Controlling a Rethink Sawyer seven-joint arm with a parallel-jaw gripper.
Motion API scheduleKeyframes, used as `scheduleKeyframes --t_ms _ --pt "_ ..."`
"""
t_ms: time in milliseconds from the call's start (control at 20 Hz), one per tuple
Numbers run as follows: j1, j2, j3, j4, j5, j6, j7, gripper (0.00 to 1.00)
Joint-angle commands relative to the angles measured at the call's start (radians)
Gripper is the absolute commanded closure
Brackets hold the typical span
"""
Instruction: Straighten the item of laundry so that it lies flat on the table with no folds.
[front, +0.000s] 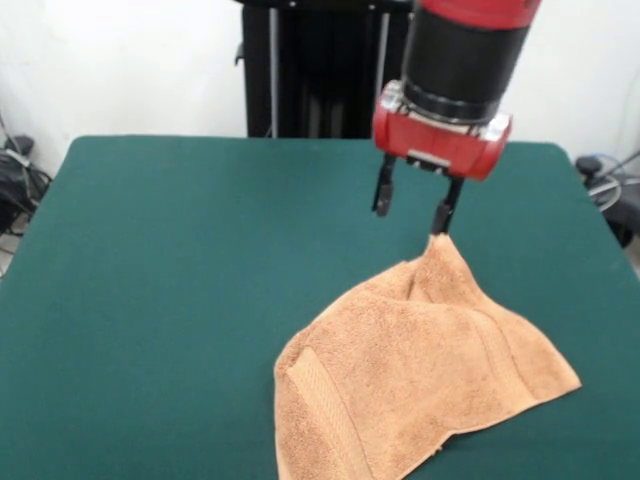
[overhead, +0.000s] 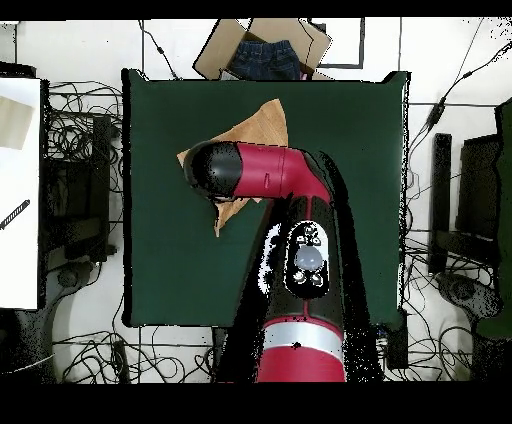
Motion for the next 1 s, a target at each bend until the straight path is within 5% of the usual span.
scheduleKeyframes --t_ms 50,500,1000 --pt "-0.023 0.076 0.111 -0.023 -0.034 -0.072 -0.013 0.0" --pt "0.068 0.099 0.028 -0.078 -0.081 -0.054 0.078 0.0" --pt "0.039 0.071 0.081 -0.047 -0.068 -0.069 0.018 0.0"
